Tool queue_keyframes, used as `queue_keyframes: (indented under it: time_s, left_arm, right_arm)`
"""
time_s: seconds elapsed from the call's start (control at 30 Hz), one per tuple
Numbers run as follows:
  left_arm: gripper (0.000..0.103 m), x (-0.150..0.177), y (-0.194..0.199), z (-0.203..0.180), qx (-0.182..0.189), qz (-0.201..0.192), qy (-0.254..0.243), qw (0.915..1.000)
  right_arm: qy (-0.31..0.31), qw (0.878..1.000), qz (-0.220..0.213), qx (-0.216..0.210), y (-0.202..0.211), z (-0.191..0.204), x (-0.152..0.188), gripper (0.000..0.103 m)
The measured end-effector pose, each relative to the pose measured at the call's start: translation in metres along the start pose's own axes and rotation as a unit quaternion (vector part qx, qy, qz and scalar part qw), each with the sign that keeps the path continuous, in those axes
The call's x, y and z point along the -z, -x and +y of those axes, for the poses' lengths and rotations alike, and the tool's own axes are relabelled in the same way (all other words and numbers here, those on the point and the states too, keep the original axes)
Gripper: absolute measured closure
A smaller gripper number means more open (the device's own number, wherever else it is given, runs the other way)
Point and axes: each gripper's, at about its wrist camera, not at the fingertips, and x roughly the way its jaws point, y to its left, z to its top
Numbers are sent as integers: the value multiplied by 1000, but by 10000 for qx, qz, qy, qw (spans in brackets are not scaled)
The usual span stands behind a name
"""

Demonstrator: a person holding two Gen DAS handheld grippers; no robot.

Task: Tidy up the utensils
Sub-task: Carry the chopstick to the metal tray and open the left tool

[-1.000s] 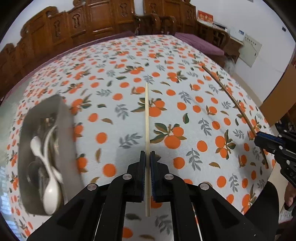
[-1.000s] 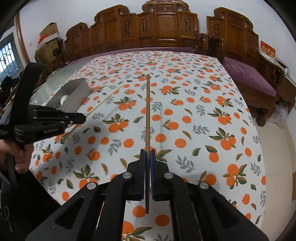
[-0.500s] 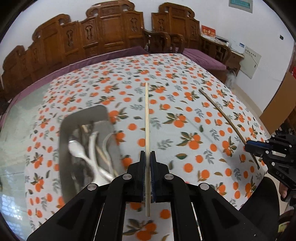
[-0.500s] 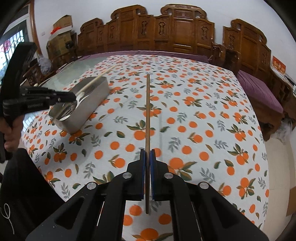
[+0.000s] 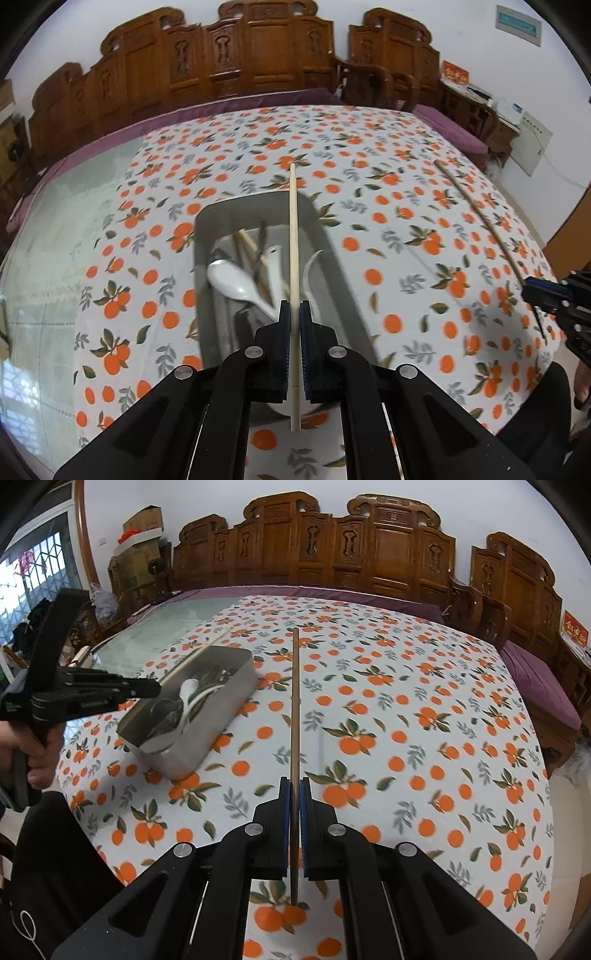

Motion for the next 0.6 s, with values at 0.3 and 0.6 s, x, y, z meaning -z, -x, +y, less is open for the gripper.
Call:
queue_keyframes:
  time_s: [0.3,0.6]
  left_arm:
    - [99,8,-26,26,-85,230,257,9994]
    - [99,11,-33,32,1,388,288,9988]
  right_arm:
    - [71,9999,-7,-148,-14,24,-20,97]
    - [131,9995,32,-275,-28,43,-35,97]
